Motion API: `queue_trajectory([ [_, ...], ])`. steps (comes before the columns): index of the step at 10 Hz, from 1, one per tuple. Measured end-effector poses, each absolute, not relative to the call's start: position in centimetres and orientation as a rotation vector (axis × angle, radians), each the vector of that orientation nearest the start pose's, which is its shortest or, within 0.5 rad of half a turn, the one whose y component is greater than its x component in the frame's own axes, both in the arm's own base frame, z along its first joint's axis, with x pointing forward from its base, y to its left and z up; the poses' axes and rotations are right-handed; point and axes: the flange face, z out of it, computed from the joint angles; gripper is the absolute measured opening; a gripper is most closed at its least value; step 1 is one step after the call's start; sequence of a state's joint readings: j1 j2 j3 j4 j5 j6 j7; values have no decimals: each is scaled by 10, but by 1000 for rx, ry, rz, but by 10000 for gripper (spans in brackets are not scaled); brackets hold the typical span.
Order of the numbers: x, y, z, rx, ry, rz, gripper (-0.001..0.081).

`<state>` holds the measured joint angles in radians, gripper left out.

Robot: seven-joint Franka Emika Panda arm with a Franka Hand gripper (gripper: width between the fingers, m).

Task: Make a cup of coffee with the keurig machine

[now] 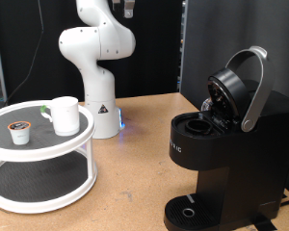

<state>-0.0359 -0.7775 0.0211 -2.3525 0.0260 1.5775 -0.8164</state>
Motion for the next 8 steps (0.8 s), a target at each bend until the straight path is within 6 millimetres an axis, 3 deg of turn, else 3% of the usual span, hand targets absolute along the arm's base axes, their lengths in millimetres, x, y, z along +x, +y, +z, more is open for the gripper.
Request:
queue_trajectory([
  [2, 318, -12, 592, -2871, -1215, -148, 807],
  [6, 321, -81, 585, -2790, -1303, -227, 807],
  [8, 323, -87, 583, -2776, -1315, -225, 807],
])
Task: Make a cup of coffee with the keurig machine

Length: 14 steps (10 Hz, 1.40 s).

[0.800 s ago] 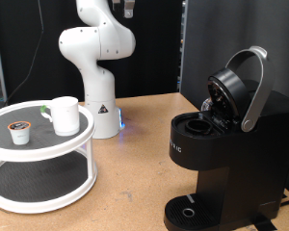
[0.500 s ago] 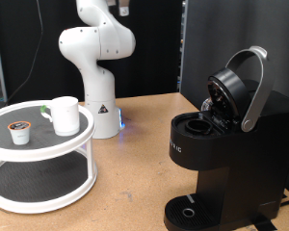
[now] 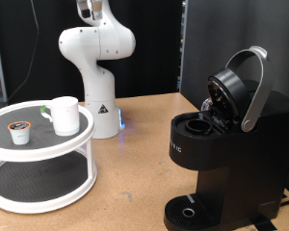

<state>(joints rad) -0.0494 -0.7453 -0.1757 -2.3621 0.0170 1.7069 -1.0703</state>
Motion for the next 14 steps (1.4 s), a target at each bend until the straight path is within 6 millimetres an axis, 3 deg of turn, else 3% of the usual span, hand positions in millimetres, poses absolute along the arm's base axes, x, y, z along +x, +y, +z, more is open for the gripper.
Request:
queue_trajectory([
  [2, 323, -92, 577, -2797, -1295, -200, 807],
  [4, 322, -117, 566, -2821, -1288, -166, 807],
  [6, 318, -150, 557, -2756, -1387, -167, 807],
  [10, 316, -165, 551, -2752, -1411, -152, 807],
  [14, 310, -214, 535, -2743, -1482, -126, 807],
])
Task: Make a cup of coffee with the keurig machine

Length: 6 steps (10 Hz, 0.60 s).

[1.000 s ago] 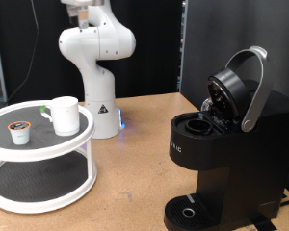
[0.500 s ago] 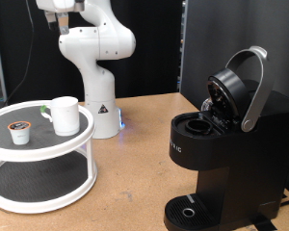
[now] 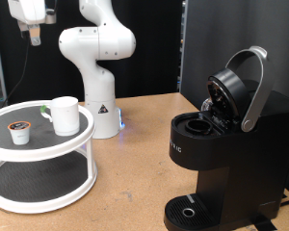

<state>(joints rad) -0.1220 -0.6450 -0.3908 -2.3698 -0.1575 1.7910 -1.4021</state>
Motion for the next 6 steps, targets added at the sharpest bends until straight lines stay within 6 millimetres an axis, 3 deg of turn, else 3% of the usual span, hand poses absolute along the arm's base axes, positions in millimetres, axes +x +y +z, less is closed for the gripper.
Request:
queue_trajectory([
  [3, 309, -216, 530, -2733, -1530, -32, 807],
  [6, 314, -236, 521, -2732, -1537, 39, 807],
])
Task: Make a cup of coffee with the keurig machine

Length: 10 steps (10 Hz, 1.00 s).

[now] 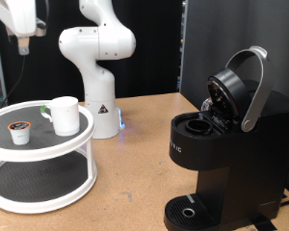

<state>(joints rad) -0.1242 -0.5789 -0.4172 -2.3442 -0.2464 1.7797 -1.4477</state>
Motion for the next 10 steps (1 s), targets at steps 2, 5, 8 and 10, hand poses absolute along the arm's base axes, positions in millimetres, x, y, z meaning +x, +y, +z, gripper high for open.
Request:
queue_trajectory([
  [2, 323, -245, 520, -2772, -1468, -5, 807],
  [5, 327, -253, 520, -2776, -1451, -19, 807],
  [8, 330, -257, 521, -2751, -1512, -5, 807],
  [10, 331, -256, 518, -2725, -1557, -10, 807],
])
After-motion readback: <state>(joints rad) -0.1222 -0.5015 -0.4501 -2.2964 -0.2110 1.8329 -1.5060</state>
